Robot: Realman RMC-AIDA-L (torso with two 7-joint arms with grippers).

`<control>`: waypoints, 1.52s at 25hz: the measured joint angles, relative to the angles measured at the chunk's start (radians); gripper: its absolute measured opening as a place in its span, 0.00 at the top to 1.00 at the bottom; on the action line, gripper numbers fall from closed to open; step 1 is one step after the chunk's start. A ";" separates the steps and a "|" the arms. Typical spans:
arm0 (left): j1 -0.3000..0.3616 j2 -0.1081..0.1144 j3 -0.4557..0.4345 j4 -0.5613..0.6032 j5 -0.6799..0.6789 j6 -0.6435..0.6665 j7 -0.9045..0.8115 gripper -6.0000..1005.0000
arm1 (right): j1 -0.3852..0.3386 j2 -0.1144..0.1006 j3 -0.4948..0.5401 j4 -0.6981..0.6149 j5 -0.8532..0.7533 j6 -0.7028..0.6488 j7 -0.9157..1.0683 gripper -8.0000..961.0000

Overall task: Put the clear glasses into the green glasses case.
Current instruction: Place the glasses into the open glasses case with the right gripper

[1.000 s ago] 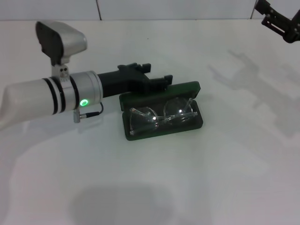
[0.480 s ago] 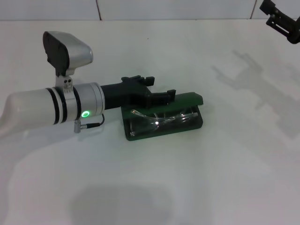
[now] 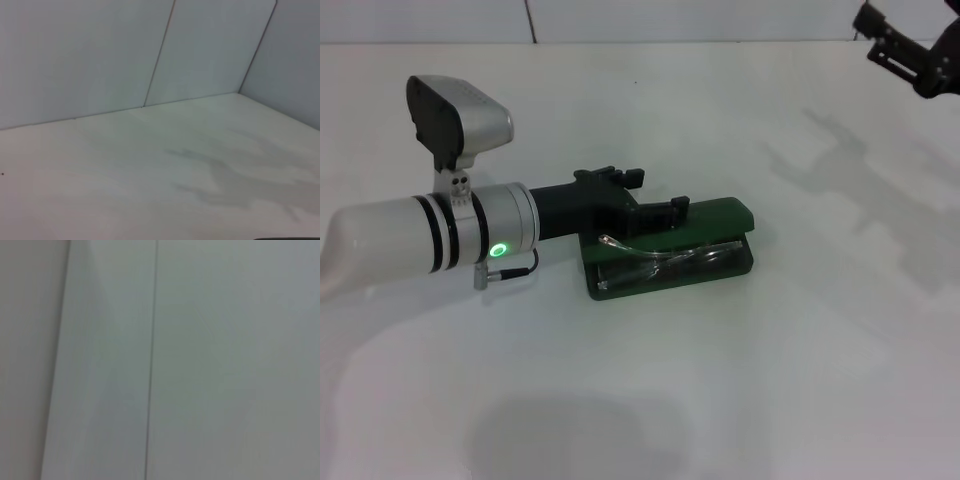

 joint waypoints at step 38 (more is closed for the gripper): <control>0.221 0.008 -0.007 0.065 -0.443 0.294 0.367 0.15 | 0.132 0.002 -0.694 -0.466 -0.750 0.546 0.494 0.12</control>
